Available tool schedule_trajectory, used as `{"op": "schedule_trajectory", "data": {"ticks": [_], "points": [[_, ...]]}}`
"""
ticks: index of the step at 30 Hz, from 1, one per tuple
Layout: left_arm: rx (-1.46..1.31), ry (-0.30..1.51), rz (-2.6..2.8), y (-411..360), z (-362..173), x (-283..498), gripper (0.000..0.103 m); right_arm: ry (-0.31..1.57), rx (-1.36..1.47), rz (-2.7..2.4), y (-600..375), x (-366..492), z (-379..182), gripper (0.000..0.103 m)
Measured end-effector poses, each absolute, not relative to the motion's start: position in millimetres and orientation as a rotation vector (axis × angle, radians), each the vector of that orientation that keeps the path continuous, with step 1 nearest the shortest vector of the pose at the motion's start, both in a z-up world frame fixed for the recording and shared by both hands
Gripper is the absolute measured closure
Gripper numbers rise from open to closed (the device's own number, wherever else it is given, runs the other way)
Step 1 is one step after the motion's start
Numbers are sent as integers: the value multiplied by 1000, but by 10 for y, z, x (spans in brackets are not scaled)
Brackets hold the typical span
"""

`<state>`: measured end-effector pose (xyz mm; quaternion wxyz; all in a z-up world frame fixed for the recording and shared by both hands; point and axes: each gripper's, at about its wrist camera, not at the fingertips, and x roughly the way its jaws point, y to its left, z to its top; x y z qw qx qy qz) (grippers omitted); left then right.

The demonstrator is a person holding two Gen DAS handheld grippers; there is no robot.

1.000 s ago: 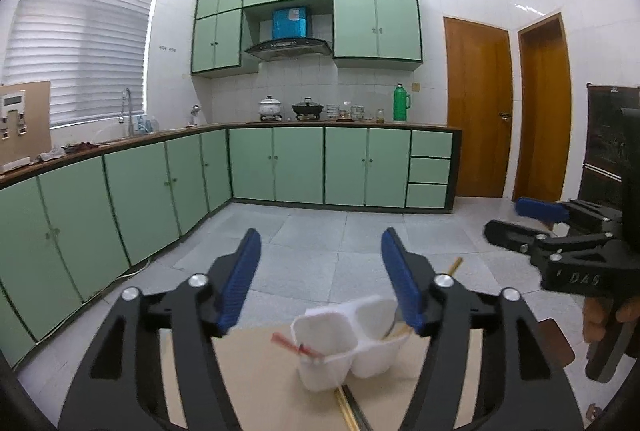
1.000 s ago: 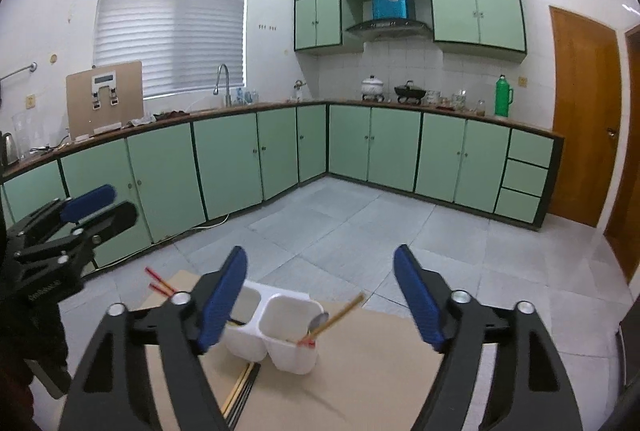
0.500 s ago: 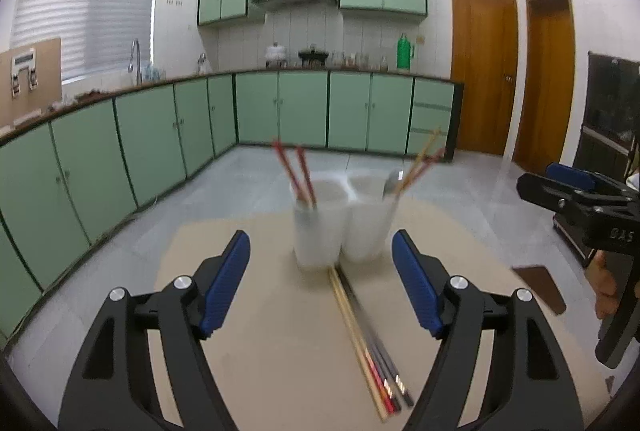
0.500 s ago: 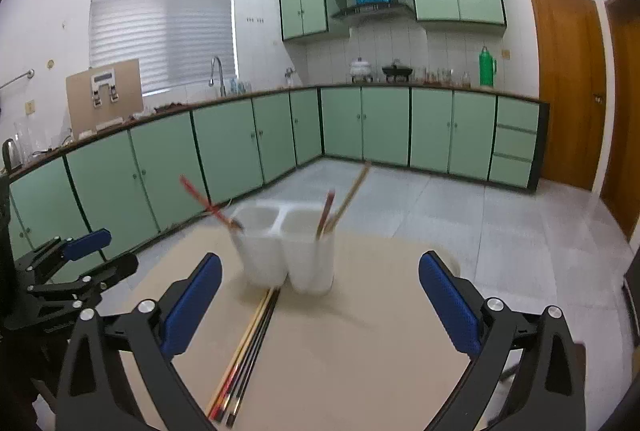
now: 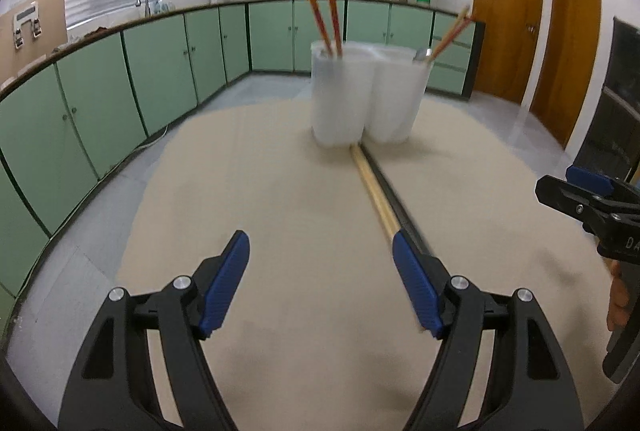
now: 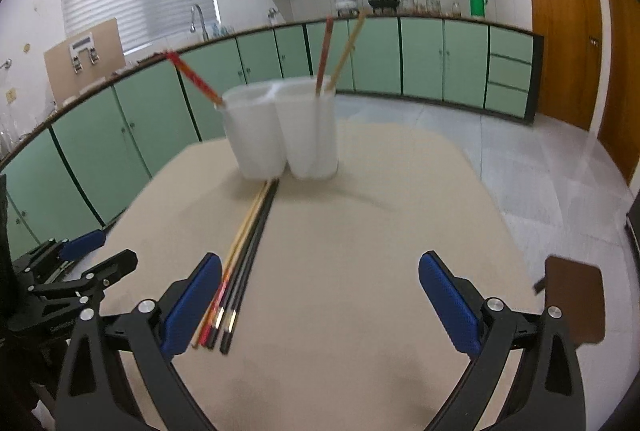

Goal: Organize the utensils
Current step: 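Withdraw both open grippers from the holder back over the table, then grasp the black chopstick with gold band using the right gripper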

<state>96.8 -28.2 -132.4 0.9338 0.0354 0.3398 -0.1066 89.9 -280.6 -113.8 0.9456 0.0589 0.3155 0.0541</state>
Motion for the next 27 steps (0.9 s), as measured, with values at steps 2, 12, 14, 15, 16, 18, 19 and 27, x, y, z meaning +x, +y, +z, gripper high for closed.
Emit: {"op": "schedule_trajectory", "data": {"ticks": [2,12,14,15,16,18,19,27], "points": [[77,719,-213,-270,-1425,969,31,670,127,115,-2763,904,-1243,6],[73,785,-195,-199,-1637,950,30,749,81,126,-2425,875,-1585,7],[68,794,-189,-153,-1658,944,30,762,69,124,-2370,884,-1620,9],[65,796,-187,-143,-1665,947,30,767,62,122,-2350,883,-1635,12],[62,798,-183,-117,-1666,942,30,778,53,123,-2322,896,-1650,16],[60,798,-178,-91,-1656,935,29,794,45,123,-2294,915,-1669,20],[59,797,-176,-81,-1654,933,29,798,43,125,-2276,912,-1677,23],[50,799,-174,-55,-1652,941,28,853,-4,149,-2108,930,-1737,41]]}}
